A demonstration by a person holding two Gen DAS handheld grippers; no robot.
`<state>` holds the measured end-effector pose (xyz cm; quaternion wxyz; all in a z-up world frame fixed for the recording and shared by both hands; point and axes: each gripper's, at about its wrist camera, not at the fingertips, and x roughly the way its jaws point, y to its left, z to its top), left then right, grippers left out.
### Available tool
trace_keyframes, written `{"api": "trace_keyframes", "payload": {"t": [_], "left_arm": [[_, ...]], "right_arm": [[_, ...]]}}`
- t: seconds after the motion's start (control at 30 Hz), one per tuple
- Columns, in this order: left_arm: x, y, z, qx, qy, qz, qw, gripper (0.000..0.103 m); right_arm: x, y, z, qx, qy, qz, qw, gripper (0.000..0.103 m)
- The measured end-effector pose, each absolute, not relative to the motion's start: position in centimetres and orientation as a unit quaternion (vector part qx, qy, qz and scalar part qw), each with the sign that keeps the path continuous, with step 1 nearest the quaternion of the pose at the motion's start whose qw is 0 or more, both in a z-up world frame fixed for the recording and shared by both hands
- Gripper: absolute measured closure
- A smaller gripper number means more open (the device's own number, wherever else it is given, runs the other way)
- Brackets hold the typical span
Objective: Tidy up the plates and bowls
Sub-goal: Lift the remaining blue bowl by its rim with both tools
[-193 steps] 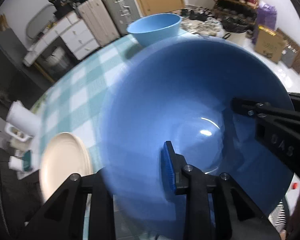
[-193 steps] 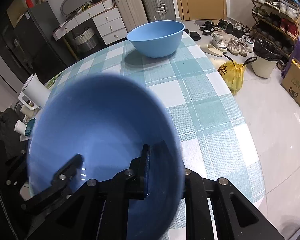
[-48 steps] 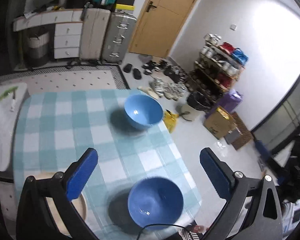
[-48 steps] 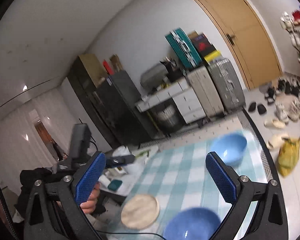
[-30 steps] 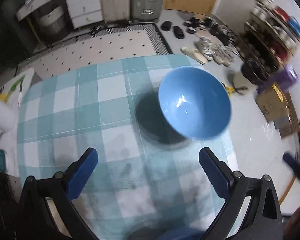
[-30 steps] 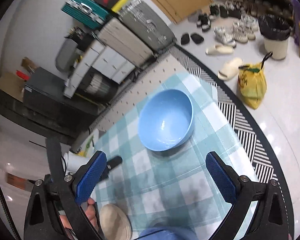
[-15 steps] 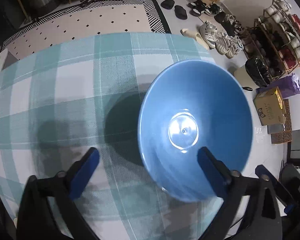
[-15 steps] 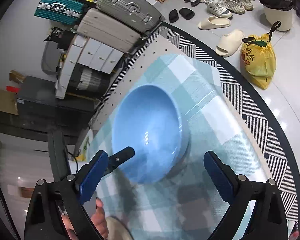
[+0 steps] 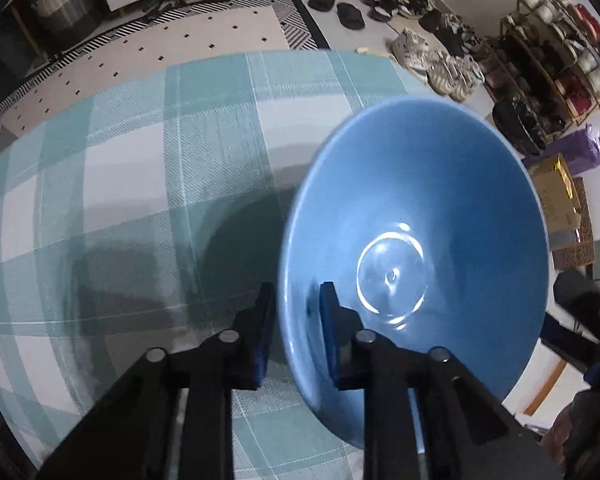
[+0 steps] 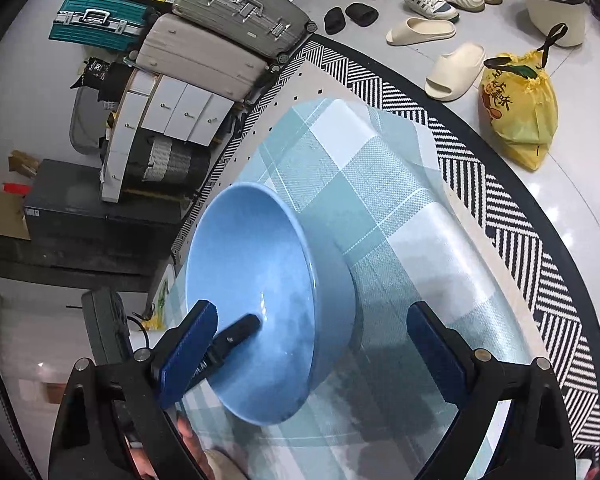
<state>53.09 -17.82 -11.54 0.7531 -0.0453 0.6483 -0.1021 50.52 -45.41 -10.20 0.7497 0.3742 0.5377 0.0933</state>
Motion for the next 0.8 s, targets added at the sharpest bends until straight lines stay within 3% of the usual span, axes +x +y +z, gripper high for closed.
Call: {"api": "trace_keyframes", "payload": {"t": [0.17,0.37,0.53,0.8], "left_arm": [[52.4,-18.6,-11.3,-0.016,0.630,-0.120,0.767,0.093],[52.1,-18.9,-11.4,-0.007,0.620,-0.122,0.775,0.094],[52.1,-18.9,-11.5,-0.003,0.619,-0.129,0.774,0.094],[51.9,-18.9,-11.6,-0.006,0.618,-0.131,0.775,0.094]], "right_arm": [[51.3,-44.7,-10.9,0.359,0.546,0.093,0.751,0.007],[51.9,-44.5,-12.0,0.356,0.556,0.090,0.745,0.024],[52.2,-44.0,-13.4,0.354,0.571,0.096,0.734,0.066],[52.5,-43.2,-13.5,0.322,0.569,0.098,0.751,0.070]]}}
